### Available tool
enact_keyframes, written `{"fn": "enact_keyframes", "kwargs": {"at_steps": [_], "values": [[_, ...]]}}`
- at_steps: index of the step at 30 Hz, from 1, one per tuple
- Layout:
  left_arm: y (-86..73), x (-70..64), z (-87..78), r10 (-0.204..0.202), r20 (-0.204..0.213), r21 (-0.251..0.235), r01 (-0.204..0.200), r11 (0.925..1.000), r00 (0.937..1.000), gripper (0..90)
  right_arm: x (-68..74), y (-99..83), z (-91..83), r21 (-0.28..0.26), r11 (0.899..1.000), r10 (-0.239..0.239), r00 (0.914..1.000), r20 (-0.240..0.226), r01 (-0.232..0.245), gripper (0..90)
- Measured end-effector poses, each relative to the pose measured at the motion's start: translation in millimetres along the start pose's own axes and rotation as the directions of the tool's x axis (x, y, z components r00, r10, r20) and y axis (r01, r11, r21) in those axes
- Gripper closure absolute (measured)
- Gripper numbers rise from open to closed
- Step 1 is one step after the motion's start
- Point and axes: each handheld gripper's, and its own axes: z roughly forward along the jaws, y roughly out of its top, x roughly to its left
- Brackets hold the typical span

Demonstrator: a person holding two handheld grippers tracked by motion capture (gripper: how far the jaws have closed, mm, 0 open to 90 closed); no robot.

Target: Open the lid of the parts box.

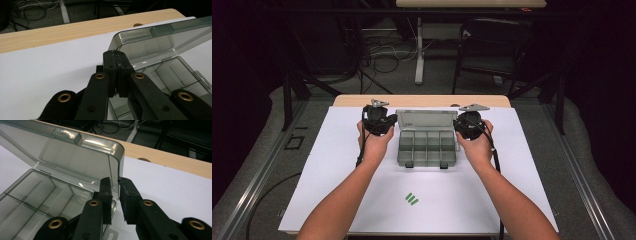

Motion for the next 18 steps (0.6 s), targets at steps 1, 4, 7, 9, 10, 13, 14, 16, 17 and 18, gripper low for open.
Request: {"fn": "enact_keyframes", "kwargs": {"at_steps": [1,4,7,9,10,13,14,16,17,18], "values": [[0.9,0.0,0.5,0.0,-0.003,0.001,0.0,1.0,1.0,88.7,-0.3,-1.6,2.2,0.0,1.0,0.003,1.0,0.002,-0.003,80.1],[2.5,-0.3,1.9,-0.008,-0.007,-0.001,0.008,1.0,0.9999,88.7,-1.0,-3.6,4.6,0.001,1.0,0.008,1.0,0.003,-0.008,80.6],[2.7,0.5,3.3,-0.017,-0.008,-0.008,0.017,0.9998,0.9998,88.8,-1.2,-6.5,9.1,0.005,1.0,0.01,0.9999,0.007,-0.01,80.8],[3.3,0.6,3.4,-0.017,-0.009,-0.003,0.017,0.9998,0.9998,88.8,-1.2,-7.2,10.3,0.006,1.0,0.006,0.9999,0.01,-0.006,80.8],[3.7,0.5,3.6,-0.017,-0.01,-0.004,0.017,0.9999,0.9998,88.8,-1.2,-7.7,11.6,0.007,1.0,0.004,0.9999,0.013,-0.004,80.7],[5.0,0.1,4.4,-0.017,-0.015,-0.004,0.017,0.9998,0.9997,88.9,-2.5,-8.5,14.6,0.005,1.0,0.01,0.9998,0.016,-0.011,80.8],[5.5,0.1,4.7,-0.015,-0.017,-0.001,0.015,0.9999,0.9997,88.9,-2.9,-8.7,15.1,0.005,1.0,0.012,0.9997,0.02,-0.012,80.8],[6.0,0.7,5.1,-0.016,-0.016,0.002,0.016,0.9999,0.9997,88.9,-3.8,-9.7,17.2,0.011,1.0,0.017,0.9997,0.017,-0.017,80.8],[6.2,0.8,5.6,-0.016,-0.017,0.0,0.016,0.9999,0.9997,88.9,-4.0,-10.3,18.2,0.013,1.0,0.016,0.9997,0.019,-0.016,80.8],[6.5,0.9,6.1,-0.015,-0.016,-0.004,0.015,0.9999,0.9998,89.0,-3.8,-10.8,19.4,0.014,1.0,0.018,0.9997,0.019,-0.018,80.8]]}}
